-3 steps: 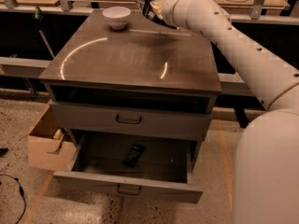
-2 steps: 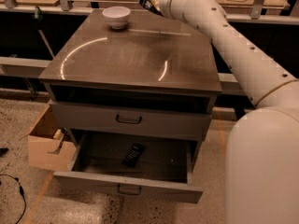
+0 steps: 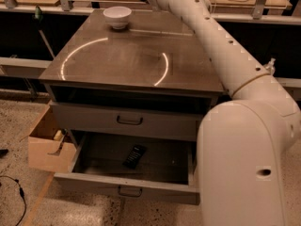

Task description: Place blue chip bag into white bowl

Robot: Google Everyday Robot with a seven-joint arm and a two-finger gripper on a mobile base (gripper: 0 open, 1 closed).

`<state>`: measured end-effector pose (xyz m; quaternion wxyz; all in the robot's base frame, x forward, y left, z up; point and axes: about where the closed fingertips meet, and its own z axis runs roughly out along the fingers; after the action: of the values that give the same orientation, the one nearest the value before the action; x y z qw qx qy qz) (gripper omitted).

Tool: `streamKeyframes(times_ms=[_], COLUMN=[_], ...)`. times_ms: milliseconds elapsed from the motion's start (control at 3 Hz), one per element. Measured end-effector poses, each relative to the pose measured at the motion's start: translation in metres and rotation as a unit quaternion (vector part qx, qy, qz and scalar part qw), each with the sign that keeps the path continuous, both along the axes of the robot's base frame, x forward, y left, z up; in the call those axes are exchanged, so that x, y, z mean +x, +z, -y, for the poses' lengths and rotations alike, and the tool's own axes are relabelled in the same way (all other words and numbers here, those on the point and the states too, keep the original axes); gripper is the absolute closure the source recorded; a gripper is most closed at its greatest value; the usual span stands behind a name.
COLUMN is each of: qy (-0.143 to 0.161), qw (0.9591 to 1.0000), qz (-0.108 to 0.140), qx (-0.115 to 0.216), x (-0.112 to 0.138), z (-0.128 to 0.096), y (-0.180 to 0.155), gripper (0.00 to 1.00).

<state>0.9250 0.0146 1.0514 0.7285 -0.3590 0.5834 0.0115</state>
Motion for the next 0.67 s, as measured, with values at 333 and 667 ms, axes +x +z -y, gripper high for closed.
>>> streamKeyframes(times_ms=[333, 667], qy=[-0.001, 0.004], qw=[1.0000, 1.0000], qz=[-0.002, -0.002], qx=[-0.001, -0.006], x=[0.008, 0.012], z=[-0.018, -0.039], y=[0.007, 0.011], gripper=[1.00, 1.00])
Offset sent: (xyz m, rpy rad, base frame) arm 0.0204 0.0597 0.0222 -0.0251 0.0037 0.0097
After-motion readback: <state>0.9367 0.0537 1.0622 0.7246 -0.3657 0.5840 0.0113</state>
